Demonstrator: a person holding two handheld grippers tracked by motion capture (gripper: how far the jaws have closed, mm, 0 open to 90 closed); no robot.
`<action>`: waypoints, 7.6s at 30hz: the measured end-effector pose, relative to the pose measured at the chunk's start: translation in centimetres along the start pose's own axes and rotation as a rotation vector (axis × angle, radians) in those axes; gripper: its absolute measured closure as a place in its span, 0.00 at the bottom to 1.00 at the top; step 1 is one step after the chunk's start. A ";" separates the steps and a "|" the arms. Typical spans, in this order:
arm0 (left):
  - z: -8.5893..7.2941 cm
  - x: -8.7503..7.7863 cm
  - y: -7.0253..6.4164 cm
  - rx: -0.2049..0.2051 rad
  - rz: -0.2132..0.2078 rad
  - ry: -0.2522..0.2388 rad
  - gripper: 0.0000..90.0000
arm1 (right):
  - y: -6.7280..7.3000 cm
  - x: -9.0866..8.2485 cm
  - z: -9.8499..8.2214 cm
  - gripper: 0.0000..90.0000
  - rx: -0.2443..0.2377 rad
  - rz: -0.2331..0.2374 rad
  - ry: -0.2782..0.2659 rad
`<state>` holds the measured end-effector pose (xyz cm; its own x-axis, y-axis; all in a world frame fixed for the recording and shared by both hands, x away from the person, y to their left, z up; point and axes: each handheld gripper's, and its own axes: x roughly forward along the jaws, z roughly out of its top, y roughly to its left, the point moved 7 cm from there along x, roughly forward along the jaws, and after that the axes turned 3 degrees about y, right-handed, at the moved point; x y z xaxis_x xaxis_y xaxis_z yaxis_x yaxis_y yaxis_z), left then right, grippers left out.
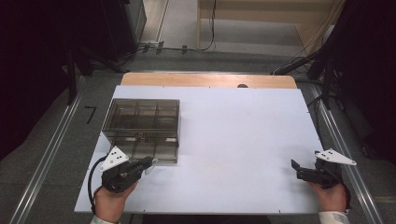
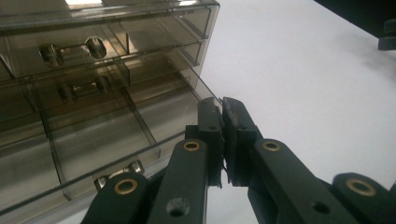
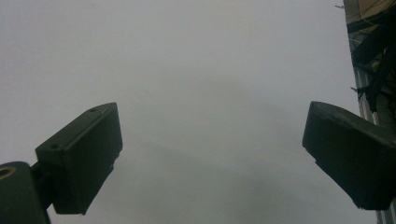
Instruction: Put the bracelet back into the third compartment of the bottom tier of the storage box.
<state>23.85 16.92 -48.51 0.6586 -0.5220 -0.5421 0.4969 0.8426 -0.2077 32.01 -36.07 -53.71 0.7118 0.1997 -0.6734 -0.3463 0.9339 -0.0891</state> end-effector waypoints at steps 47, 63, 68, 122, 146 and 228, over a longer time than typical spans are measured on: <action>3.5 2.6 1.3 -0.014 0.023 -0.070 0.98 | 0.1 0.2 -0.1 0.04 -0.011 0.002 0.008; 3.5 5.5 2.4 -0.001 0.072 -0.044 0.98 | 0.1 0.2 -0.1 0.04 -0.013 0.000 0.009; 3.0 6.3 2.3 0.012 0.079 -0.016 0.98 | 0.1 0.2 -0.1 0.04 -0.015 0.001 0.008; 0.6 8.9 1.2 -0.046 0.025 0.112 0.35 | 0.2 0.2 -0.1 0.04 -0.019 0.006 0.007; -0.2 6.8 1.6 -0.006 0.090 0.104 0.04 | 0.2 0.1 -0.1 0.04 -0.016 0.010 0.005; -4.9 -1.8 8.5 -0.151 0.275 0.010 0.04 | 0.6 -0.2 -0.5 0.04 -0.014 0.030 0.008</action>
<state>24.06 25.65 -53.31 0.7509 -0.2711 -0.6022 0.2111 0.9626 -0.1701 31.31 -35.75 -53.99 0.6959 0.2251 -0.6819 -0.3763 0.9231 -0.0793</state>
